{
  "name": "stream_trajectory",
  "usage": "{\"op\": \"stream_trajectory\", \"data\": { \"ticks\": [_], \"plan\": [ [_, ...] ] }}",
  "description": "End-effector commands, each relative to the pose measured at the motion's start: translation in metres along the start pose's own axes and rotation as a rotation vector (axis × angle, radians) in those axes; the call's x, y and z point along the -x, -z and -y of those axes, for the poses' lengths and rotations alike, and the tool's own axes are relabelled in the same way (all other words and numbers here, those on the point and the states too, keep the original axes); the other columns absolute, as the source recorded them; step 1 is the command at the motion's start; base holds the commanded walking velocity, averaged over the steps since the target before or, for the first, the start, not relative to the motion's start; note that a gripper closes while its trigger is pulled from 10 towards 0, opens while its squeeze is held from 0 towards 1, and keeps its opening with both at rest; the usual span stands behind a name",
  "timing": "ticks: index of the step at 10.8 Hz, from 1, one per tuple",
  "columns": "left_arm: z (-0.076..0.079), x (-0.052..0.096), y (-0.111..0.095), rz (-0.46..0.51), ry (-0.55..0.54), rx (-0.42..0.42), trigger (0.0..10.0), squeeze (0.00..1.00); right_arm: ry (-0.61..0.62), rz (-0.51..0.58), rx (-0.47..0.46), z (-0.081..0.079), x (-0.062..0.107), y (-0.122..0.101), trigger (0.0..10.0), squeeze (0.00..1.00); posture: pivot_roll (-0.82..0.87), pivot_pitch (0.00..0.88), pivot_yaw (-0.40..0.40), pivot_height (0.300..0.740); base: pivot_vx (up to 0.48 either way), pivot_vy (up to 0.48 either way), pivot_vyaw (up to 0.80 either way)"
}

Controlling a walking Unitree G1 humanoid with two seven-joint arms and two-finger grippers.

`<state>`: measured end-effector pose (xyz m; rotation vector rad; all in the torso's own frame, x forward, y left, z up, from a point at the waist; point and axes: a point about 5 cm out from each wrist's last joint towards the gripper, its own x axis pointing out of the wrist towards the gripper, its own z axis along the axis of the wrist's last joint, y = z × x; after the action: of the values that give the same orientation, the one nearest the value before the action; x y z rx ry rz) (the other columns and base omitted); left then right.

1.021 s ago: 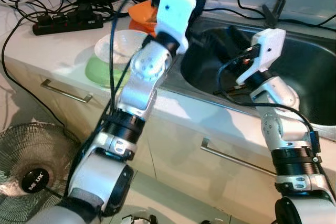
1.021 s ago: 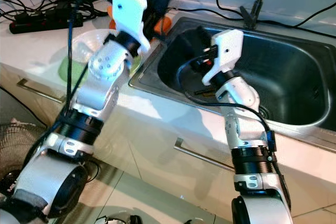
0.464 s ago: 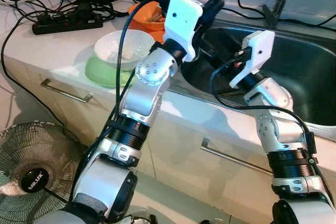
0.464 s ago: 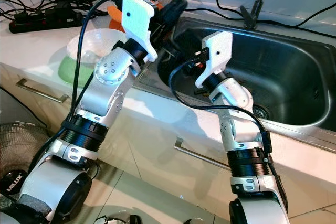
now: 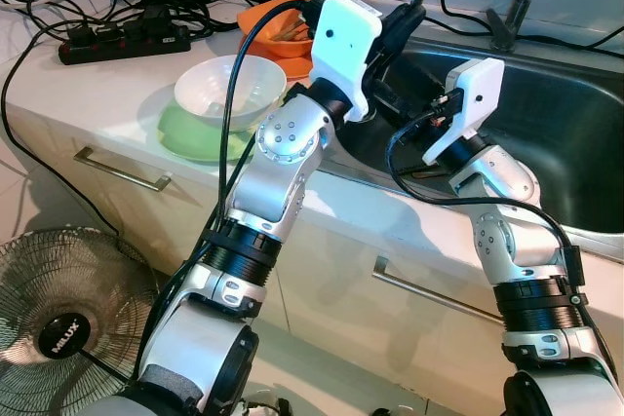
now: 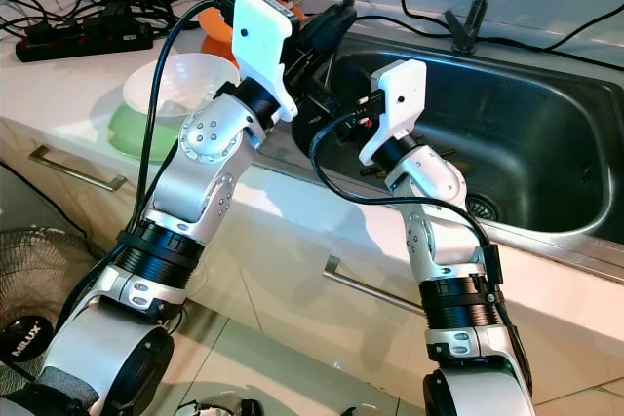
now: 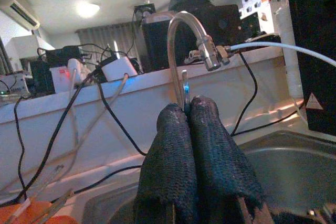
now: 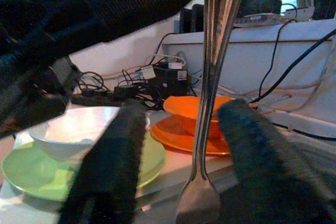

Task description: Kitchen organization

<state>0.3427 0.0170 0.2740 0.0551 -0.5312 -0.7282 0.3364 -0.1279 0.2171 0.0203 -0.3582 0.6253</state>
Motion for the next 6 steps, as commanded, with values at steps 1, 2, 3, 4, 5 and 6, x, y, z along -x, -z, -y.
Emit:
{"op": "stream_trajectory", "data": {
  "ticks": [1,2,3,4,5,6],
  "plan": [
    [0.0009,0.0004,-0.0038,0.013,0.015,-0.004,10.0,0.0,0.013,0.001,-0.003,0.0008,0.0004,0.0006,0.0,0.0,0.0,0.029,0.047,0.74,0.0,0.0,0.0],
    [0.0011,0.0006,-0.0035,0.011,0.017,-0.002,10.0,0.0,0.016,0.005,-0.005,0.0012,0.0003,0.0001,0.0,0.0,0.0,0.03,0.048,0.74,0.0,0.0,0.0],
    [0.0018,0.0005,-0.0033,0.009,0.02,0.0,10.0,0.0,0.016,0.005,-0.006,0.0012,0.0001,0.0,0.0,0.0,0.0,0.033,0.048,0.74,0.0,0.0,0.0],
    [0.0026,0.0005,-0.0031,0.005,0.023,0.004,10.0,0.0,0.016,0.005,-0.008,0.001,0.0001,0.0002,0.0,0.0,0.0,0.038,0.049,0.74,0.0,0.0,0.0],
    [0.003,0.0007,-0.0026,0.002,0.026,0.007,10.0,0.0,0.015,0.005,-0.01,0.0005,0.0001,0.0006,0.0,0.0,0.0,0.042,0.05,0.74,0.0,0.0,0.0],
    [0.0033,0.0006,-0.0024,0.001,0.027,0.009,10.0,0.0,0.015,0.005,-0.011,0.0004,0.0001,0.0007,0.0,0.0,0.0,0.044,0.049,0.74,0.0,0.0,0.0]
  ]
}}
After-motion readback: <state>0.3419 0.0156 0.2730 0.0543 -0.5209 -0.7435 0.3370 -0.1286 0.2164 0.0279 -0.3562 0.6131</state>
